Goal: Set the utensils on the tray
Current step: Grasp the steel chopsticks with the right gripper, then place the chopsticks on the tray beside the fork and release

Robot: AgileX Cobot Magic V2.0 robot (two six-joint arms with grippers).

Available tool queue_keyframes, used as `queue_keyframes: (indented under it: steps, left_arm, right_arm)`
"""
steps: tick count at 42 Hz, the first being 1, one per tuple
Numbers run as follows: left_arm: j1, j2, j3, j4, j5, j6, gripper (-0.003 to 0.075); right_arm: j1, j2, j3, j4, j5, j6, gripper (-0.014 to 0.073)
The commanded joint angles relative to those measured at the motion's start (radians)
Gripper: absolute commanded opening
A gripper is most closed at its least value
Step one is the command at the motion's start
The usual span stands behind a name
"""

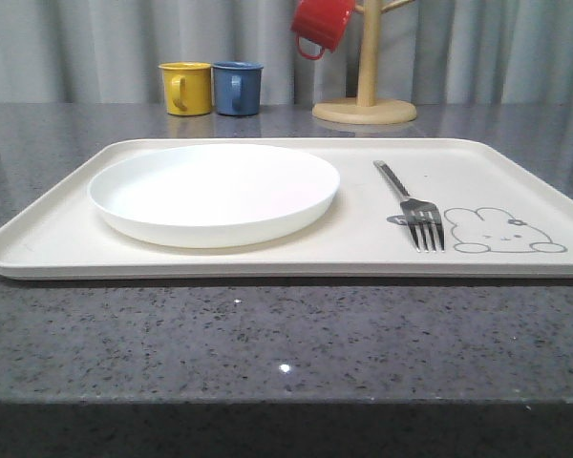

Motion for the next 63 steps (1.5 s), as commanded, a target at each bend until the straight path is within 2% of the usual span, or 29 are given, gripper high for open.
queue_keyframes:
  steps: [1, 7, 11, 17, 27, 33, 43, 63]
  left_arm:
    - [-0.008, 0.004, -0.027, -0.015, -0.073, -0.001, 0.0295]
    - [-0.008, 0.004, -0.027, -0.015, -0.073, -0.001, 0.0295]
    - [-0.008, 0.004, -0.027, -0.015, -0.073, -0.001, 0.0295]
    - [-0.008, 0.004, -0.027, -0.015, -0.073, -0.001, 0.0295]
    - [-0.008, 0.004, -0.027, -0.015, -0.073, -0.001, 0.0295]
    - [-0.008, 0.004, -0.027, -0.015, -0.073, -0.001, 0.0295]
    - [-0.008, 0.004, -0.027, -0.015, -0.073, -0.001, 0.0295]
    - [-0.008, 0.004, -0.027, -0.015, -0.073, -0.001, 0.0295]
  right_arm:
    - [-0.005, -0.034, -0.026, 0.01, 0.01, -0.014, 0.0037]
    - [-0.004, -0.053, -0.073, 0.076, 0.062, -0.012, 0.0037]
    - [0.007, -0.079, -0.132, 0.171, 0.108, -0.004, 0.0038]
    - [0.096, -0.119, -0.221, 0.255, 0.154, 0.046, 0.0038]
    - [0.345, -0.114, -0.29, 0.218, 0.131, 0.313, 0.0053]
    - [0.428, -0.067, -0.29, 0.174, 0.121, 0.469, 0.0064]
    - [0.444, 0.039, -0.29, 0.172, 0.141, 0.521, 0.0064]
    - [0.444, 0.132, -0.289, 0.141, 0.178, 0.526, 0.0064]
